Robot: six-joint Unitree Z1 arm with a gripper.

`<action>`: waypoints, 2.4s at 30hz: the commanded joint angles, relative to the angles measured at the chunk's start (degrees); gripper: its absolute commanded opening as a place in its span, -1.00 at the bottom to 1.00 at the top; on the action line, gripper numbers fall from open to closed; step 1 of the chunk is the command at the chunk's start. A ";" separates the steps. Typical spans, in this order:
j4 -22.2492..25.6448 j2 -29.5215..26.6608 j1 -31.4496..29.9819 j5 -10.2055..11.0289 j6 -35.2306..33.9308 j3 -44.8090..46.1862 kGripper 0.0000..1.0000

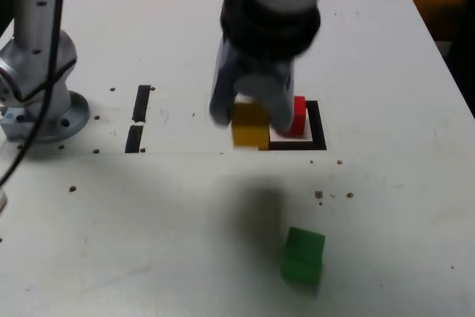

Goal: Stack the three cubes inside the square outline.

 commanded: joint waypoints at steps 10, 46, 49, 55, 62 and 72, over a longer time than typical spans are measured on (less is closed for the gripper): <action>0.61 1.22 14.96 4.43 11.67 -0.92 -0.53; -5.09 9.47 16.89 2.42 12.41 -2.87 -0.30; -5.21 9.54 16.89 2.99 12.41 -3.05 -0.27; -4.18 10.36 16.89 3.52 12.49 -3.83 -0.05; -2.80 11.55 16.89 3.28 12.50 -4.94 0.01; -2.42 11.56 16.89 2.78 12.74 -5.00 0.45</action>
